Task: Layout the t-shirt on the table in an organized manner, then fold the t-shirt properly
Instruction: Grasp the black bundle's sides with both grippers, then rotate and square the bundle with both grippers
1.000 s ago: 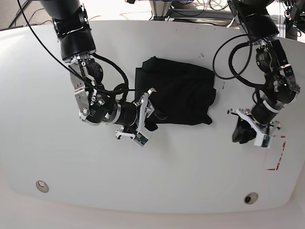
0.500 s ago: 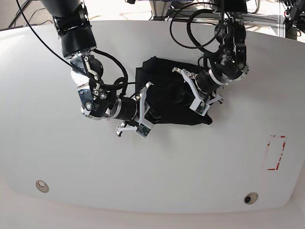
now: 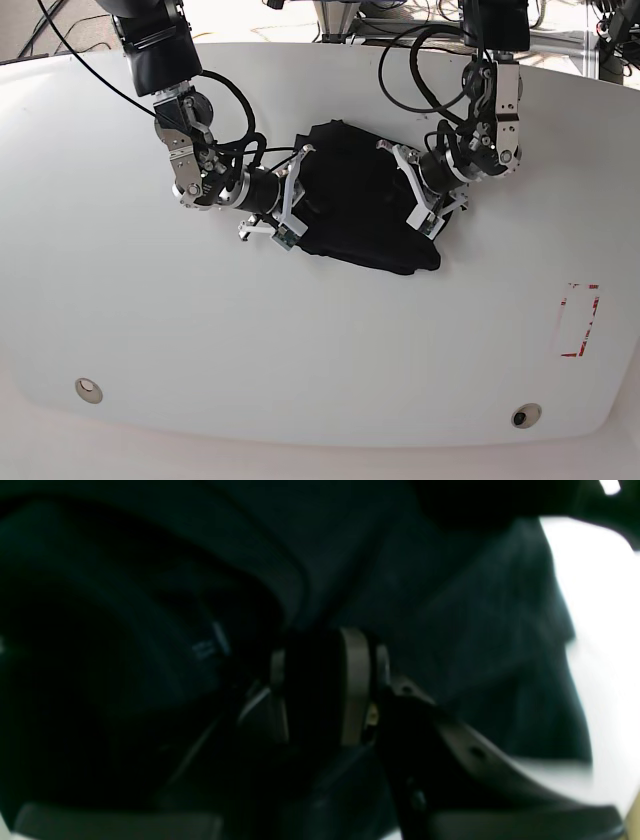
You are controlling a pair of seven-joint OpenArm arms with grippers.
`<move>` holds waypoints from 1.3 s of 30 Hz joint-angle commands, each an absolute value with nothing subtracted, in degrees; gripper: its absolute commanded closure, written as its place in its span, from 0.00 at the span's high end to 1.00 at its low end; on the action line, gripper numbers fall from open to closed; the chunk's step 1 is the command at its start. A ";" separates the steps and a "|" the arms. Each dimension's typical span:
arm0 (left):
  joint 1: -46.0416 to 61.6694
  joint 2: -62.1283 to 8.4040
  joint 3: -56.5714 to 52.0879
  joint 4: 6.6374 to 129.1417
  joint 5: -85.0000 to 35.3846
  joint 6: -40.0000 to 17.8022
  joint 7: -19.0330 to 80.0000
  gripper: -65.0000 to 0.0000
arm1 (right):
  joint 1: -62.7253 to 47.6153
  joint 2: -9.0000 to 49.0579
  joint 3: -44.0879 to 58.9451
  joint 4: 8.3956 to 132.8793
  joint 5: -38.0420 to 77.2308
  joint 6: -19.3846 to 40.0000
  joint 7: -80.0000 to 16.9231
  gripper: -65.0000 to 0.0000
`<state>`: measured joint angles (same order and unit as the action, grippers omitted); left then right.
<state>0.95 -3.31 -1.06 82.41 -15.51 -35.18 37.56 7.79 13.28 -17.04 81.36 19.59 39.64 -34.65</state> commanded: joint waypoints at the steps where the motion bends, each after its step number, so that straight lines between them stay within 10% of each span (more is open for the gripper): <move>1: -2.24 -5.32 -1.27 76.53 -13.49 -33.80 38.46 0.19 | 5.49 14.29 -14.29 84.79 19.91 40.00 -34.24 0.08; 10: -12.44 -6.55 -1.45 68.18 -13.58 -33.89 38.81 0.19 | -2.42 12.53 -8.92 95.16 19.65 40.00 -39.60 0.08; 21: -11.12 -5.23 -3.38 88.22 -13.58 -38.64 47.25 0.19 | 3.21 10.42 -6.11 109.67 19.91 39.52 -53.32 0.09; 39: 4.35 -4.18 -3.47 98.59 -13.23 -38.64 48.40 0.19 | 23.16 5.49 -16.22 76.26 19.82 39.87 -36.88 0.09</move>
